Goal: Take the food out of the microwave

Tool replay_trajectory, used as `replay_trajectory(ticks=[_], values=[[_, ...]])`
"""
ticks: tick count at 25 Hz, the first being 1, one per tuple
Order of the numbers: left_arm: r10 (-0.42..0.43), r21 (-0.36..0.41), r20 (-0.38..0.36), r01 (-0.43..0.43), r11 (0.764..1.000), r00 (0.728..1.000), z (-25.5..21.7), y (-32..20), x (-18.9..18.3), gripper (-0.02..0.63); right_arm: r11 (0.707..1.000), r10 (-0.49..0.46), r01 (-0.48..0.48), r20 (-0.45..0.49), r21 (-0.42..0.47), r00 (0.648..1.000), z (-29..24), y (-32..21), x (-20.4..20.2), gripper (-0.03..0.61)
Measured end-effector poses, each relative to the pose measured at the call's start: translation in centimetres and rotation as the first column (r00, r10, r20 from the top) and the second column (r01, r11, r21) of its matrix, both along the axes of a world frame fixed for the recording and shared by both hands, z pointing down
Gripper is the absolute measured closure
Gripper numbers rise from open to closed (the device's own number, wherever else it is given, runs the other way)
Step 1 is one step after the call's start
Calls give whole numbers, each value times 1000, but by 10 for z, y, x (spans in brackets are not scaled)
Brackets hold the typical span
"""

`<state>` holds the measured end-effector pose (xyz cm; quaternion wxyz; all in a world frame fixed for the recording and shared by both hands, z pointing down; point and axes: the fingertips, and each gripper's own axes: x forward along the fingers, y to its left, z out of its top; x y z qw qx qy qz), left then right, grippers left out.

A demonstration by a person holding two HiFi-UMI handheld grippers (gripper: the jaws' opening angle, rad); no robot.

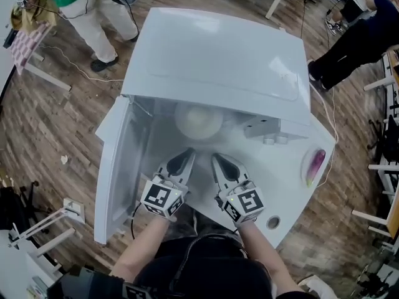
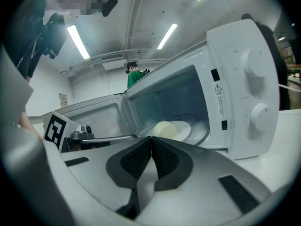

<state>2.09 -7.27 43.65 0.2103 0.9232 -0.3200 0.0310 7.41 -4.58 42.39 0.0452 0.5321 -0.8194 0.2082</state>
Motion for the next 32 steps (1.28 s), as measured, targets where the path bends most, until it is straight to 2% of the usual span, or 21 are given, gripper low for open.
replay_trajectory(ticks=[5, 8, 10, 12, 19, 20, 22, 28, 32], values=[[-43, -26, 0, 43, 999, 999, 4, -9, -7, 601, 999, -2, 1, 28, 45, 1000, -13, -8, 7, 560], [-74, -54, -17, 73, 996, 997, 6, -15, -12, 600, 998, -44, 48, -77, 49, 996, -16, -16, 9, 560], [-100, -95, -44, 95, 991, 994, 7, -19, -14, 559, 998, -44, 53, -178, 47, 983, -14, -25, 13, 560], [-121, -131, -56, 113, 985, 991, 10, -22, -15, 532, 999, -16, 25, -225, 37, 974, -9, -34, 20, 560], [-142, -147, 16, 142, 979, 990, 18, -32, -15, 459, 997, 66, -72, -220, -20, 973, 7, -51, 40, 558], [-145, -147, 21, 146, 978, 989, 18, -34, -15, 453, 997, 67, -76, -213, -32, 975, 11, -53, 41, 551], [-156, -146, 18, 157, 977, 988, 18, -39, -16, 431, 995, 68, -82, -200, -59, 977, 17, -59, 41, 482], [-173, -119, 34, 176, 977, 984, 15, -53, -15, 408, 981, 123, -147, -182, -127, 976, 32, -80, 45, 458], [-165, -61, 58, 168, 984, 985, 10, -61, -16, 407, 974, 135, -170, -221, -149, 966, 36, -93, 46, 427]])
